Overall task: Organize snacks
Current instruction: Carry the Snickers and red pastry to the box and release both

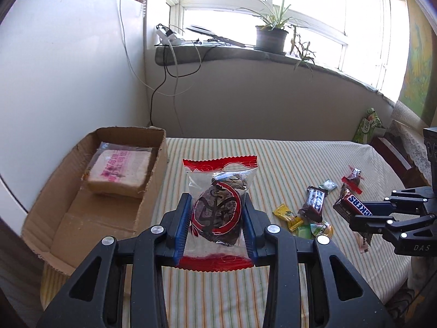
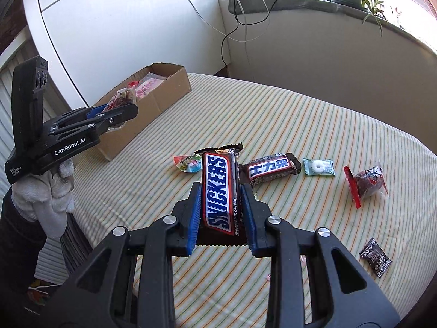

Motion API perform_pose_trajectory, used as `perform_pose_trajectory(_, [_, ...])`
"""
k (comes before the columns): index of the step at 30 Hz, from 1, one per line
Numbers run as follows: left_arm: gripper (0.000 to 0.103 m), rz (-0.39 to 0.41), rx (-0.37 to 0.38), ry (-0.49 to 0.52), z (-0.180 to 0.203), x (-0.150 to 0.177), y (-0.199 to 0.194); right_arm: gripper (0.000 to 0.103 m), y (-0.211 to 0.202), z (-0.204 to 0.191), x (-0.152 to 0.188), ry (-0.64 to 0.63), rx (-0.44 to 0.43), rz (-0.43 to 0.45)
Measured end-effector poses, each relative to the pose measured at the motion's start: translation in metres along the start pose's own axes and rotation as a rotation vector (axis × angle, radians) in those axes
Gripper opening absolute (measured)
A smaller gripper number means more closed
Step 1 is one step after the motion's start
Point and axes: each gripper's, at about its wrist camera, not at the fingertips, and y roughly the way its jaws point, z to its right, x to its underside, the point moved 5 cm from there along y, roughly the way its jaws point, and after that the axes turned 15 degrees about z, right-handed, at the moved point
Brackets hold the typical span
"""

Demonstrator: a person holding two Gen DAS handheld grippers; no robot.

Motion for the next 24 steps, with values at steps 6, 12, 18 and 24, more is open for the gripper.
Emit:
perform_pose_trajectory(6, [0.033, 0.028, -0.077, -0.022, -0.04, -0.002, -0.019, 0.029, 0.018, -0.036, -0.022, -0.042, -0.055, 0.01])
perform_pose_trajectory(12, [0.033, 0.038, -0.163, -0.047, -0.086, 0.003, -0.029, 0.029, 0.048, -0.081, -0.046, -0.104, -0.107, 0.018])
perform_pose_trajectory(18, [0.033, 0.038, -0.219, -0.065, -0.119, 0.007, -0.031, 0.029, 0.079, -0.125, -0.062, -0.163, -0.15, 0.012])
perform_pose_trajectory(24, [0.033, 0.031, -0.246, -0.093, -0.139, 0.009, -0.026, 0.029, 0.112, -0.16, -0.069, -0.197, -0.193, -0.013])
